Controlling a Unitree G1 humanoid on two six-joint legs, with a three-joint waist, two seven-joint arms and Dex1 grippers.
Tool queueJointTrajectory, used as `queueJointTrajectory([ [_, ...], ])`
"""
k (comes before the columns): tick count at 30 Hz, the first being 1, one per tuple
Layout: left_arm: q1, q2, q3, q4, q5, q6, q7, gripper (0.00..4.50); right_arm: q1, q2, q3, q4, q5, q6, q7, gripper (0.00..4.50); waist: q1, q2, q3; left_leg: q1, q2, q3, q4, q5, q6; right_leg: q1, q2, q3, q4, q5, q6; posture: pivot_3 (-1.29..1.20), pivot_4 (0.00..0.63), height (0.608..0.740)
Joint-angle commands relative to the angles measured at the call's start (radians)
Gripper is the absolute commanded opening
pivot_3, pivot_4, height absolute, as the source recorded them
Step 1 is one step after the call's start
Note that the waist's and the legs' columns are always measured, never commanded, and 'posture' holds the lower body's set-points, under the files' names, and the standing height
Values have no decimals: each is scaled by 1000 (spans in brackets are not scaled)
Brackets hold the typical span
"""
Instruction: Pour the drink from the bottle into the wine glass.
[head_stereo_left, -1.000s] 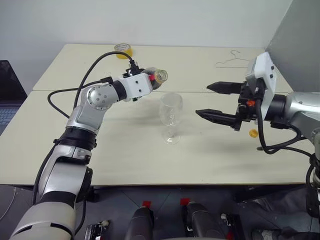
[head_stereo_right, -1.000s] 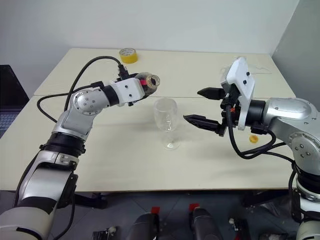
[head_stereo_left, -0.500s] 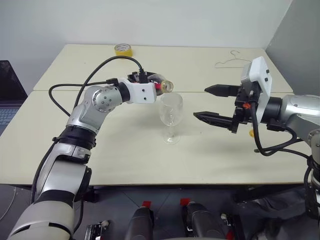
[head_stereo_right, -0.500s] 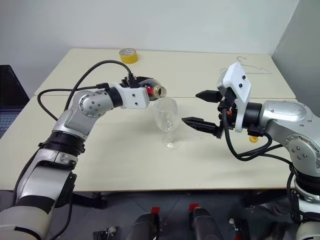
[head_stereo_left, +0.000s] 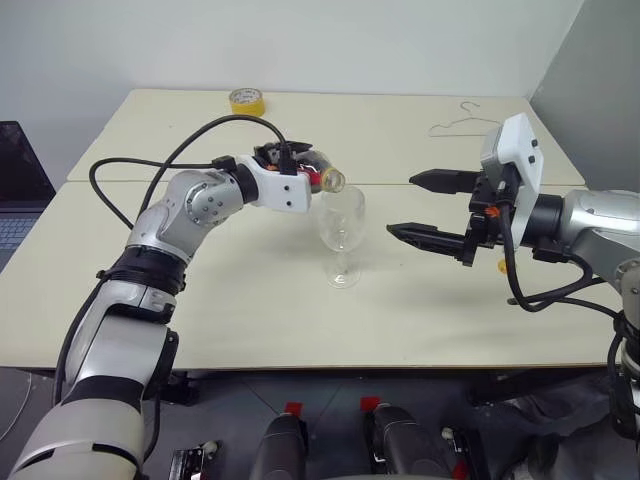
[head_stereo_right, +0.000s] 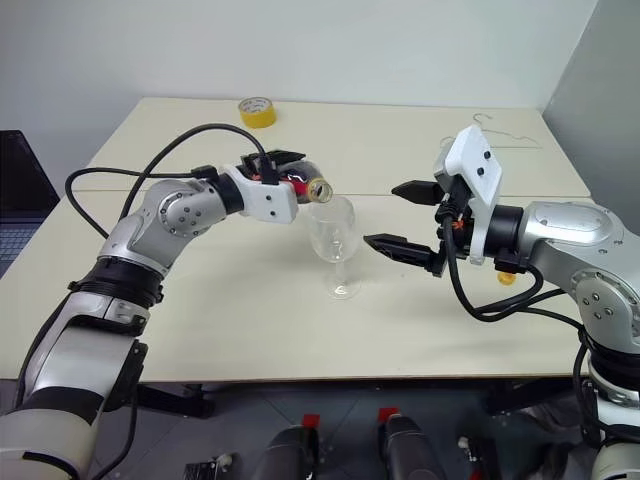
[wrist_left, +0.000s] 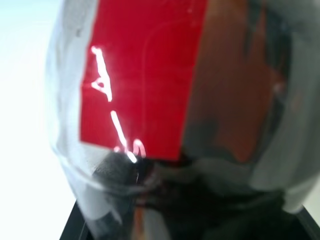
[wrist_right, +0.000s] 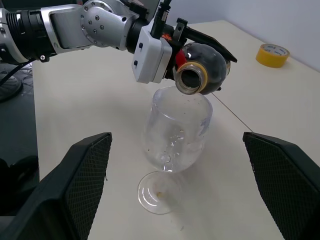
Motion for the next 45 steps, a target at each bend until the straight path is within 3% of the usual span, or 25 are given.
queueJointTrajectory([
  [1, -65, 20, 10, -10, 12, -30, 56, 2322, -4, 1, -8, -26, 12, -14, -5, 4500, 0, 0, 0, 0, 0, 0, 1, 0, 0, 0, 0, 0, 0, 0, 0, 0, 150, 740],
  [45, -142, 59, -39, 86, 112, -138, 193, 2322, -3, 1, -3, -25, 12, -12, -4, 4500, 0, 0, 0, -2, 0, -1, 5, 0, 0, 0, 0, 0, 0, 2, 3, 0, 150, 740],
])
